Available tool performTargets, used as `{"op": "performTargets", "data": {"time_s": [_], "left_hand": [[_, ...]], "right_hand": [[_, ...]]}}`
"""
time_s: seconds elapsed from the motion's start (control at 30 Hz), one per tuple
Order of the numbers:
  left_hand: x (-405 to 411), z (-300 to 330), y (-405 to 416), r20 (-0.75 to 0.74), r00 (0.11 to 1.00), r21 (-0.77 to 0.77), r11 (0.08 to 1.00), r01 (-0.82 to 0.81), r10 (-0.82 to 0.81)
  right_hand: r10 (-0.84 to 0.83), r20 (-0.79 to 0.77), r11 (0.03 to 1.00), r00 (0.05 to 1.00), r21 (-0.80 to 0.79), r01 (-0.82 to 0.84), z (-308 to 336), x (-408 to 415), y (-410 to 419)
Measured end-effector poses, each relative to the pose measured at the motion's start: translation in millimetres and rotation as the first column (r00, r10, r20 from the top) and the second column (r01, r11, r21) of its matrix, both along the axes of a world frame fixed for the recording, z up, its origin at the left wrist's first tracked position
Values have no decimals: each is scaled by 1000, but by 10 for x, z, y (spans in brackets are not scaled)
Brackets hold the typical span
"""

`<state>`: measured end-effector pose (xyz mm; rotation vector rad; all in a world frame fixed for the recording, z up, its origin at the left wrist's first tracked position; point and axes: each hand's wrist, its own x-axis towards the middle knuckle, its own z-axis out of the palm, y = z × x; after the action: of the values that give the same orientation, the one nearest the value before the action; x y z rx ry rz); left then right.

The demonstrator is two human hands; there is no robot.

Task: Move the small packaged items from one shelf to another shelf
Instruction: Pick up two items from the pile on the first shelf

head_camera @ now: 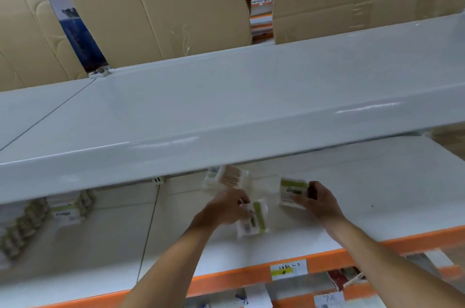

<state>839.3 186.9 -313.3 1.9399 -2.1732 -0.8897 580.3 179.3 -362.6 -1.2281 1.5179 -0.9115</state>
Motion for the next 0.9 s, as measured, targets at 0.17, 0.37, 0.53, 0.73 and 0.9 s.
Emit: {"op": "performTargets", "data": {"time_s": [0.17,0.37,0.53,0.73,0.9], "left_hand": [[231,75,265,-165,966,5,979,-203,201],[532,74,652,-254,867,29,899,-436,429],[791,-10,903,-320,741,50,792,-609,590],[1118,-62,1132,-411,613,18,679,-734,674],[1458,-98,1274,-444,548,33,623,-781,709]], "right_hand": [[15,-137,999,990,-48,-22,103,90,87],[160,-158,982,974,-78,-174,239,392,169],[287,-128,950,949,-86,-299,311,743,240],[389,-109,913,915,-88,-399,385,1205,292],[460,-125,873,879,-118,-473,430,1613,296]]}}
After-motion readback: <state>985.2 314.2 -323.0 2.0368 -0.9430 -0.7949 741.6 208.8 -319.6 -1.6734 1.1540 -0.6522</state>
